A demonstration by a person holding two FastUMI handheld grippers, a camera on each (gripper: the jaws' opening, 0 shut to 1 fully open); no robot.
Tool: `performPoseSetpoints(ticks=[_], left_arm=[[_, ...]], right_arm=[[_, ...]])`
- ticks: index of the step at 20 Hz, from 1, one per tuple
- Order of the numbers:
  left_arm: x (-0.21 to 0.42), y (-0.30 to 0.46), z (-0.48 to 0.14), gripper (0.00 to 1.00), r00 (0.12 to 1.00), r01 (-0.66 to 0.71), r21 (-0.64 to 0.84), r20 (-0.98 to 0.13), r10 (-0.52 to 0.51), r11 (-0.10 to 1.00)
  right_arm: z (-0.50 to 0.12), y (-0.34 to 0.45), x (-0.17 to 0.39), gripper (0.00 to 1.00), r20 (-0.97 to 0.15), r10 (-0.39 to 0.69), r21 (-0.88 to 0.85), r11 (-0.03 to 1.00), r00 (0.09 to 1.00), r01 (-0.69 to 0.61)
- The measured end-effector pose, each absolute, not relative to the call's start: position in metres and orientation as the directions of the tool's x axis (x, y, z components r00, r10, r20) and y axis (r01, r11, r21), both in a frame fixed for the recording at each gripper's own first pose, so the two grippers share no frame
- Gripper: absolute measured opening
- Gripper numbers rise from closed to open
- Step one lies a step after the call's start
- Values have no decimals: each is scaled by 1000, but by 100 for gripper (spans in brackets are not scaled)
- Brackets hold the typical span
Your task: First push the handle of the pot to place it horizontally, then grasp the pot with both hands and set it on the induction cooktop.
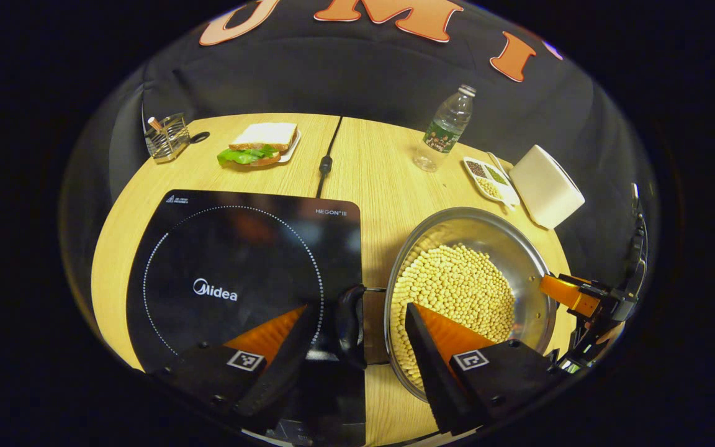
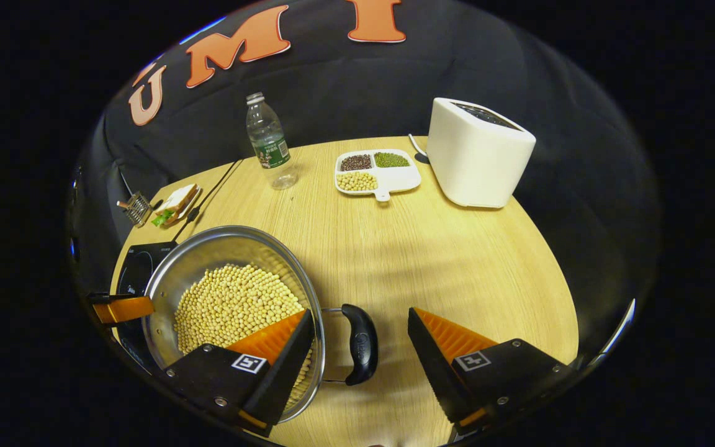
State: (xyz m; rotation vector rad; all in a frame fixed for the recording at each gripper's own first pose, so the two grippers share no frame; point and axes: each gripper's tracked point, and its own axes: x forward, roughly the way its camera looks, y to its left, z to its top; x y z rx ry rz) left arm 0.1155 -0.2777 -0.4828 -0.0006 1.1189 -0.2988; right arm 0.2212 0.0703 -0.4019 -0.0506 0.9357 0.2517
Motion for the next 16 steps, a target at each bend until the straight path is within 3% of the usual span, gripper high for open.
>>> performPoseSetpoints(ticks=[4,7,9,12,16], left_arm=[[117,-278,-485,93,392,248,-114,-896,-207,962],[115,-280,-486,94,389,262,-72,-905,-174,962],[115,-282,-488,94,385,259,-64,-908,-164,964],[115,-290,-490,99,367,253,-80,-914,-173,964],[112,-318,-489,97,343,288,-106,-916,-206,952]], right_arm=[[-413,78,219,90,-817,205,77,965,539,-251],[-417,80,216,64,-825,219,72,955,521,-287],[-418,77,213,59,-829,238,96,952,506,-290],[-416,61,214,55,-827,226,95,959,515,-267],[-418,37,214,56,-822,213,99,967,529,-235]])
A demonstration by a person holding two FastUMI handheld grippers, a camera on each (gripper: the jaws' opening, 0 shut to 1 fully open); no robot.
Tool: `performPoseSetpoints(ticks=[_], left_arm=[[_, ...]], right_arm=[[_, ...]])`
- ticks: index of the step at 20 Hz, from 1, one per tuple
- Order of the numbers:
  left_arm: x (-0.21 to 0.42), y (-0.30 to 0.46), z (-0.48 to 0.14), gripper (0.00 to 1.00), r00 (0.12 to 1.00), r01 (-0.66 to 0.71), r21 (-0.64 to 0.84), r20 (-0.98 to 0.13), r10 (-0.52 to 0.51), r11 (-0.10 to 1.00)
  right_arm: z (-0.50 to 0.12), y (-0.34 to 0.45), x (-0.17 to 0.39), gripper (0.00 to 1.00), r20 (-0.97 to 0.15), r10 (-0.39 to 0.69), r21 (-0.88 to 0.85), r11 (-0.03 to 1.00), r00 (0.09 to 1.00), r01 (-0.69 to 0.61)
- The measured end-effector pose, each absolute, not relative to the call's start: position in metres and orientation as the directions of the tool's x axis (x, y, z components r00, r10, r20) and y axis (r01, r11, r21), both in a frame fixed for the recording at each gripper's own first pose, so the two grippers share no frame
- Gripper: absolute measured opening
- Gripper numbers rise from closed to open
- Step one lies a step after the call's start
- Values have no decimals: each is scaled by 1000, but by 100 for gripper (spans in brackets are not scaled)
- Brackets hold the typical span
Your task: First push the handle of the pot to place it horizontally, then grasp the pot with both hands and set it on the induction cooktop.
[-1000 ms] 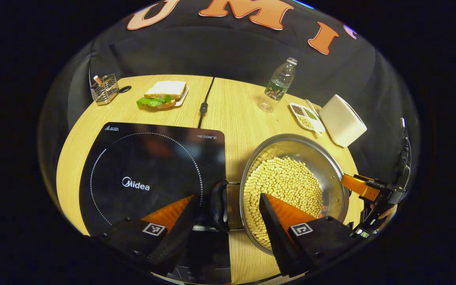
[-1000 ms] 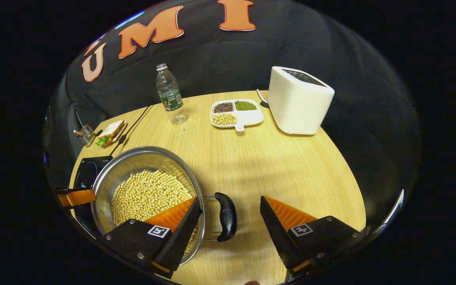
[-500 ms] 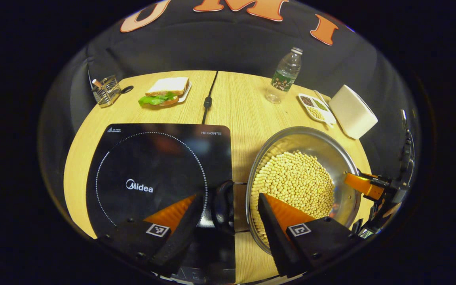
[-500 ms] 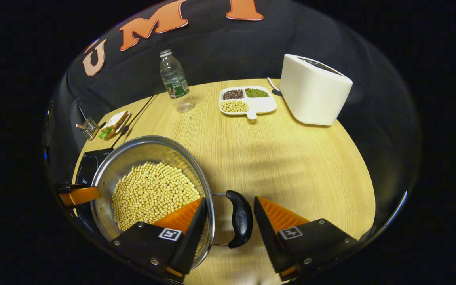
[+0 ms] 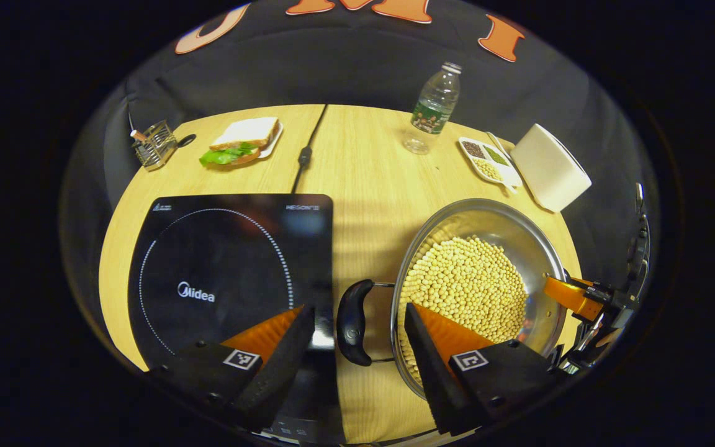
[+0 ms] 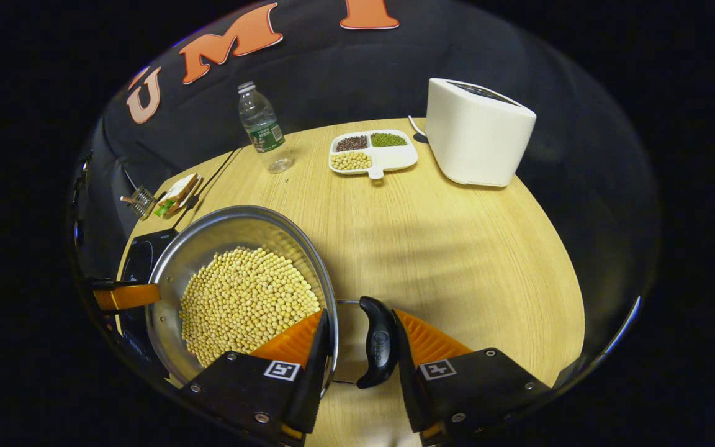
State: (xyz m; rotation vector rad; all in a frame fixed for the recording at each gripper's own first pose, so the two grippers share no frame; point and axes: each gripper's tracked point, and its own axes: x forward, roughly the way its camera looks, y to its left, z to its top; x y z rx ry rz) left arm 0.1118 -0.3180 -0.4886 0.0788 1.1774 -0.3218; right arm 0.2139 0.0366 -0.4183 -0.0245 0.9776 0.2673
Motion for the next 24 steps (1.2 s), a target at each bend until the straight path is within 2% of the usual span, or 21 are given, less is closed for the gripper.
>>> performPoseSetpoints(ticks=[2,3,5,6,7,8,11,13,15,18,24], left_arm=[[110,-329,-491,99,343,331,-90,-916,-208,939],[107,-339,-493,97,333,348,-103,-915,-226,932],[94,-355,-499,99,276,347,-163,-923,-267,924],[91,-355,-506,97,257,336,-170,-930,-264,926],[91,-351,-514,99,249,322,-153,-938,-240,934],[89,-345,-521,96,237,301,-146,-946,-223,942],[86,-352,-528,67,174,221,-215,-951,-256,951],[86,-351,-526,61,155,217,-212,-956,-248,953],[86,-351,-522,54,177,236,-199,-954,-243,951],[81,-347,-502,54,198,241,-213,-944,-263,947],[88,-316,-448,54,240,212,-249,-924,-297,945]], right_arm=[[-419,25,213,56,-821,206,99,970,533,-221],[-419,21,213,56,-820,204,100,971,535,-217],[-420,15,212,55,-818,201,100,972,539,-211],[-420,13,212,55,-818,199,100,973,540,-208],[-420,11,212,55,-817,198,101,974,541,-205],[-420,11,212,55,-816,198,102,974,543,-202],[-421,11,210,55,-819,191,104,977,541,-188],[-421,12,209,52,-822,187,107,978,537,-177],[-419,11,204,48,-831,183,118,981,525,-156],[-403,14,195,48,-835,195,144,980,515,-138],[-353,44,188,48,-808,228,153,972,543,-180]])
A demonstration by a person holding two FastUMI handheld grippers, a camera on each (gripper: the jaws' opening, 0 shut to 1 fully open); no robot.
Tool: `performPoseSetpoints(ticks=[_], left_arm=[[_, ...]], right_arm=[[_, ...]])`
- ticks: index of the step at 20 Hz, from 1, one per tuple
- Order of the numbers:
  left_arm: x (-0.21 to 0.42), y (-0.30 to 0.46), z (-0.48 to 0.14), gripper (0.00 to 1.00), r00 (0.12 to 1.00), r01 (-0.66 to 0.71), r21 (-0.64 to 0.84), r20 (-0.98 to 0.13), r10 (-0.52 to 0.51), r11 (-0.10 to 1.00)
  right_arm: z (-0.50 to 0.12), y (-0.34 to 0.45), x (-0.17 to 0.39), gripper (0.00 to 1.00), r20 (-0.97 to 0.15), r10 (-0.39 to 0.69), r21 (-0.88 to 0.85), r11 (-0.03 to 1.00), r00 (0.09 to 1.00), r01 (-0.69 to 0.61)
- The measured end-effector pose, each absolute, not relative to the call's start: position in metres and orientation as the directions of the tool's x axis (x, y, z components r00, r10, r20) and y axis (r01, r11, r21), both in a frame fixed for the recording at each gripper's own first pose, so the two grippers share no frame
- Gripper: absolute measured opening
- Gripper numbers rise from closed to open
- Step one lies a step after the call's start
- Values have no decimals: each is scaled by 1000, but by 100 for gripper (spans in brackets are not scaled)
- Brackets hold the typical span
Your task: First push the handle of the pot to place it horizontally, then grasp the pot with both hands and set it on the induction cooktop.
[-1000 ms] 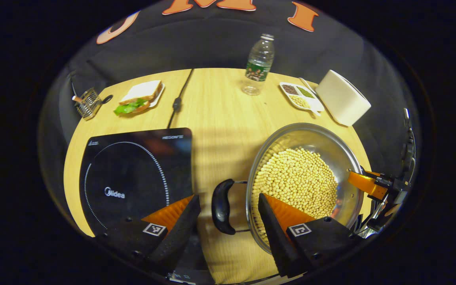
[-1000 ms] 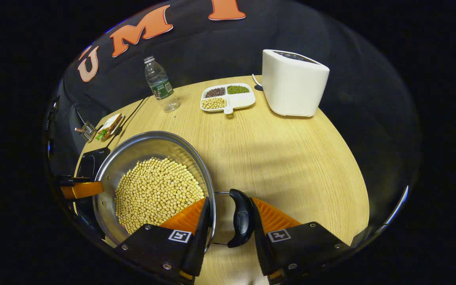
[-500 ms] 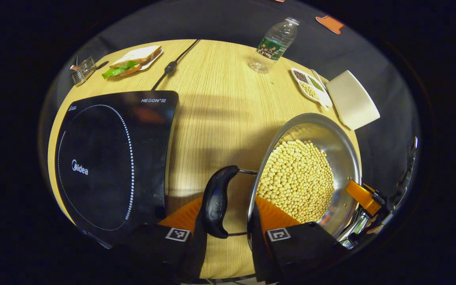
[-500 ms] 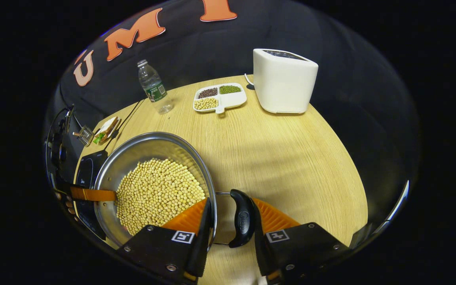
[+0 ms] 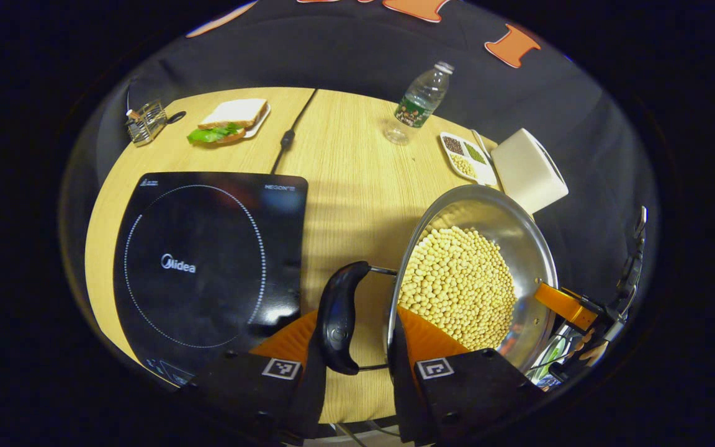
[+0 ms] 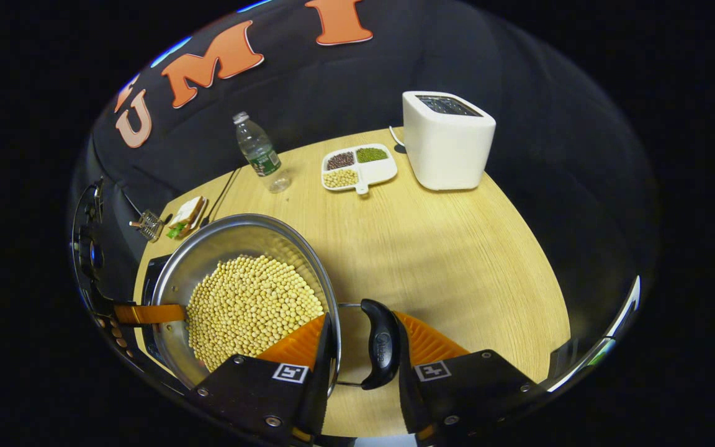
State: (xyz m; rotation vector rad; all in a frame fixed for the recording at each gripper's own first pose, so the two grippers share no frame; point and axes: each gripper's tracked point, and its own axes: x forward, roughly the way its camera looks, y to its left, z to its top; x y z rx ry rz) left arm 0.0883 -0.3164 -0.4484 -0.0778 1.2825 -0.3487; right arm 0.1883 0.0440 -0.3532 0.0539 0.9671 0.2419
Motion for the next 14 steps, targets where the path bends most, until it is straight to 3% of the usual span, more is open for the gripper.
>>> performPoseSetpoints(ticks=[14], left_arm=[[126,-134,-382,54,310,116,-258,-908,-281,959]], right_arm=[[-293,220,146,48,-788,308,188,945,534,-267]])
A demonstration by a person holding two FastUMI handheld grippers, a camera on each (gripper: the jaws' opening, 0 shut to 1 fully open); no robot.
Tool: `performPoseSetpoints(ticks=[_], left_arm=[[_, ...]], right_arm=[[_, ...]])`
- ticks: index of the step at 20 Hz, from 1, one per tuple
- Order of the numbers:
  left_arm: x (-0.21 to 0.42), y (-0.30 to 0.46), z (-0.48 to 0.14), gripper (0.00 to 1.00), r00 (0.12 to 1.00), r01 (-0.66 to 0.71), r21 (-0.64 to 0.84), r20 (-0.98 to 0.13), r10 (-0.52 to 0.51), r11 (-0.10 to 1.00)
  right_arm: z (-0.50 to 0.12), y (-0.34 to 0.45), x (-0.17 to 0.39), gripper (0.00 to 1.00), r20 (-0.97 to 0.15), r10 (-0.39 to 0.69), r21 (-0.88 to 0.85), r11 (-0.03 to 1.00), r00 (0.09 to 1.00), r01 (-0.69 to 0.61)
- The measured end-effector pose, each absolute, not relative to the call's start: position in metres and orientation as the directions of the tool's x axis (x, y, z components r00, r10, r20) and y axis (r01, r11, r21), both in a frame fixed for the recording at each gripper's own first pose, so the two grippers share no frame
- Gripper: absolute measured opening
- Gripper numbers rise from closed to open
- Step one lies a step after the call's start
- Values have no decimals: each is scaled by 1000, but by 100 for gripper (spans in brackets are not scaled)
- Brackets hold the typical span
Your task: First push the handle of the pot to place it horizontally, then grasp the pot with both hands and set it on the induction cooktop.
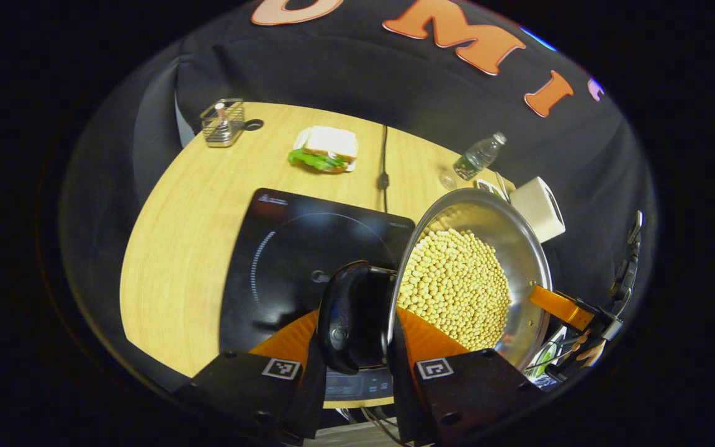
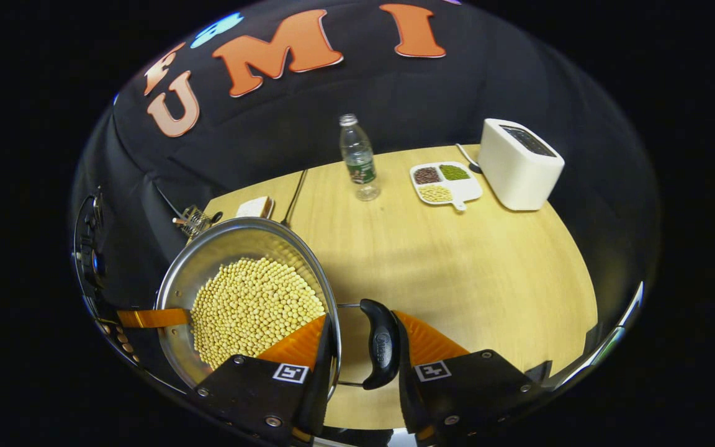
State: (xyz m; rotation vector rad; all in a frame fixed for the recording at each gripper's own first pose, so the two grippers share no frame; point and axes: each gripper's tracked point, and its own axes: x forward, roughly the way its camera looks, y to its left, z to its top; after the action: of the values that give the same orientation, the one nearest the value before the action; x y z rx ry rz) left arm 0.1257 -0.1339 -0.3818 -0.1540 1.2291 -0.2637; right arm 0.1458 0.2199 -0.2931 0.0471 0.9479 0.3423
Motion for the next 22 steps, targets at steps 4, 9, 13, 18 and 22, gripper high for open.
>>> performPoseSetpoints(ticks=[4,9,13,18,22], left_arm=[[133,-77,-381,54,314,79,-254,-911,-266,964],[146,-12,-388,54,305,53,-242,-920,-246,969],[155,13,-406,53,292,53,-238,-925,-243,970],[167,18,-430,54,274,60,-251,-927,-258,966],[168,12,-445,54,264,69,-262,-926,-271,963]], right_arm=[[-292,273,130,48,-791,327,193,936,517,-296],[-304,328,113,48,-804,335,196,929,491,-312],[-323,355,108,48,-820,318,187,935,475,-302],[-340,364,109,48,-838,282,166,947,468,-274],[-349,357,115,49,-841,260,143,953,475,-268]])
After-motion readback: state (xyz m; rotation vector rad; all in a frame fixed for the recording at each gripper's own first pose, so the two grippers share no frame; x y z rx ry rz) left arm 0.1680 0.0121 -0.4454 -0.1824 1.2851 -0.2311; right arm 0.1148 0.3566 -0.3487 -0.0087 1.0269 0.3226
